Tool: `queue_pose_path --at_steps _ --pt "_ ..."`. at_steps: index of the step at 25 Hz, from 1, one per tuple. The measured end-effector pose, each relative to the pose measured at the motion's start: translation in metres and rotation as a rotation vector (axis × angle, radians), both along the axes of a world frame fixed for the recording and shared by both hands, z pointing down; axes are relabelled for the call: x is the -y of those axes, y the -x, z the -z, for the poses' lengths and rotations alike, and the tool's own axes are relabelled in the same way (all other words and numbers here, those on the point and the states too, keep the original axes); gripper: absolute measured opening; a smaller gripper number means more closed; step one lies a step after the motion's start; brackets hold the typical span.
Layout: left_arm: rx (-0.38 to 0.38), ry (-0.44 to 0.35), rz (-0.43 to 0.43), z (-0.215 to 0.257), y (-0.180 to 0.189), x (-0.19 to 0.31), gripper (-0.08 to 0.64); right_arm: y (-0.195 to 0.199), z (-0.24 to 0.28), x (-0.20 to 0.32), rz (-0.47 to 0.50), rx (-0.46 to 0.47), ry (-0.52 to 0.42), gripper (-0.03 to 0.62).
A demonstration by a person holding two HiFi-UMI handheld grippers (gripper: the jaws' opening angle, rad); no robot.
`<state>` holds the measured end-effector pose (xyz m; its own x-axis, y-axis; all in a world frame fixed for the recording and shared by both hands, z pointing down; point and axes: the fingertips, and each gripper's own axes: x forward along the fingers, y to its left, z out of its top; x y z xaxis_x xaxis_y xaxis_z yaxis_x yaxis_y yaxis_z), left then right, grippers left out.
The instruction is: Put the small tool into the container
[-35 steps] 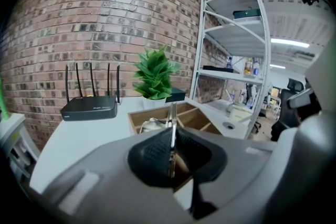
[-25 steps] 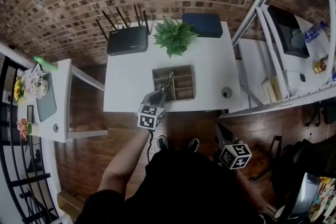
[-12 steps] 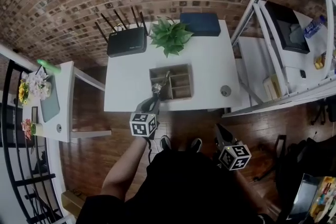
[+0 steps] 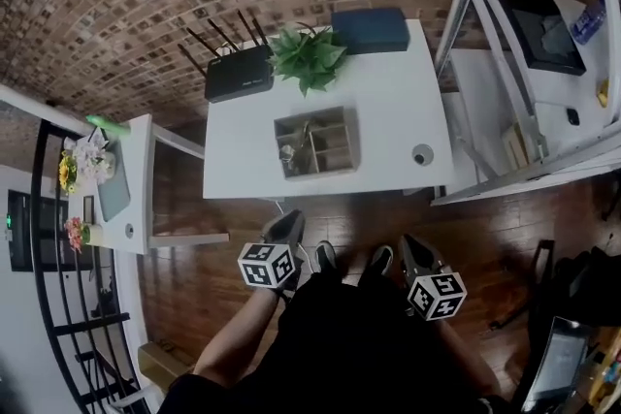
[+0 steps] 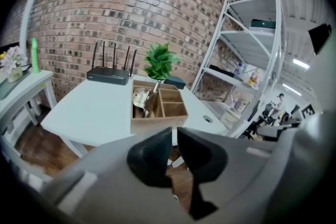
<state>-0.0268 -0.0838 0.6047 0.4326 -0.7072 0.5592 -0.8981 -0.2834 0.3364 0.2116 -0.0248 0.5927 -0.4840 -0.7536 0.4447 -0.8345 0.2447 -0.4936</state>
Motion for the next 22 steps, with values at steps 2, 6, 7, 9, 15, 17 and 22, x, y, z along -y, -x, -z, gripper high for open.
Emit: queue_pose_path --at_steps 2,6,7,9,15,17,22 --pt "-0.020 0.012 -0.004 -0.001 -0.012 -0.014 0.026 -0.002 -0.006 -0.007 0.005 0.004 0.017 0.011" --pt "-0.130 0.020 -0.097 0.004 -0.037 -0.038 0.025 0.002 0.008 -0.011 0.010 -0.044 -0.041 0.011" --pt "-0.161 0.025 -0.122 0.005 -0.041 -0.046 0.025 0.004 0.013 -0.013 0.011 -0.054 -0.057 0.011" --pt "-0.200 0.016 -0.139 0.008 -0.042 -0.056 0.025 0.007 0.020 -0.018 0.018 -0.069 -0.080 0.011" --pt "-0.267 -0.079 -0.118 0.029 -0.007 -0.088 0.021 0.057 0.042 -0.038 0.082 -0.114 -0.124 0.011" --pt "-0.271 -0.094 -0.111 0.028 0.018 -0.110 0.021 0.081 0.044 -0.050 0.094 -0.131 -0.123 0.011" --pt "-0.284 -0.074 -0.087 0.010 0.069 -0.164 0.021 0.121 0.043 -0.088 0.064 -0.134 -0.082 0.011"
